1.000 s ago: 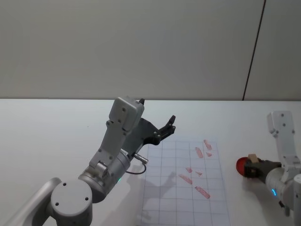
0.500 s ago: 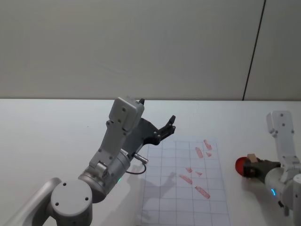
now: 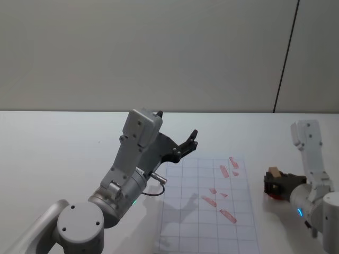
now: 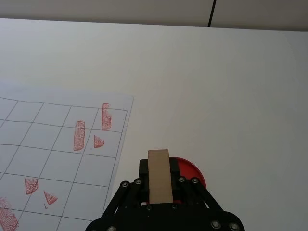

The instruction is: Use the one hand to pick up the stamp and affix it onto the A4 paper.

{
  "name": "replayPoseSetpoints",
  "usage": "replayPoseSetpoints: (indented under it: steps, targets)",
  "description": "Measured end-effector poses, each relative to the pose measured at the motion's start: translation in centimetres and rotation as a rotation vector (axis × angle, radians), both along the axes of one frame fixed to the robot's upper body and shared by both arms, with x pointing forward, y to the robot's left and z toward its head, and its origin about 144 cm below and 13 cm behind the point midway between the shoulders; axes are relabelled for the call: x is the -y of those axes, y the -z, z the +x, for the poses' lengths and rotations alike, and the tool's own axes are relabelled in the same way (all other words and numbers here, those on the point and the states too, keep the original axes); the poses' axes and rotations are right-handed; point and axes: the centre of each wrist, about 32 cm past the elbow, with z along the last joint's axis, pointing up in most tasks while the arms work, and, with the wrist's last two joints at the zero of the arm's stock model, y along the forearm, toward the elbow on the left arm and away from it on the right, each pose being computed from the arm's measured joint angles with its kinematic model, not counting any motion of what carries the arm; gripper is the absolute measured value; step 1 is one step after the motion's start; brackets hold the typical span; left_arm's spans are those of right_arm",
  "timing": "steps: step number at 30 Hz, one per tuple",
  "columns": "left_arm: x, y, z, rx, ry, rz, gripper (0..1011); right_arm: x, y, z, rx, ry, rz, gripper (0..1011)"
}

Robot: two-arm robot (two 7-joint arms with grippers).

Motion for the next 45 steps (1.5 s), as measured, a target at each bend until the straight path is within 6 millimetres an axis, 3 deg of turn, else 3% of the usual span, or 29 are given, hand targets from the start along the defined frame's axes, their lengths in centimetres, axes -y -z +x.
replayPoseSetpoints:
  steps: [45]
  targets:
    - [0.0,0.0,0.0,0.0,0.0,0.0,1002,0.19,0.0,0.04,-0.037,0.041,-0.007,220]
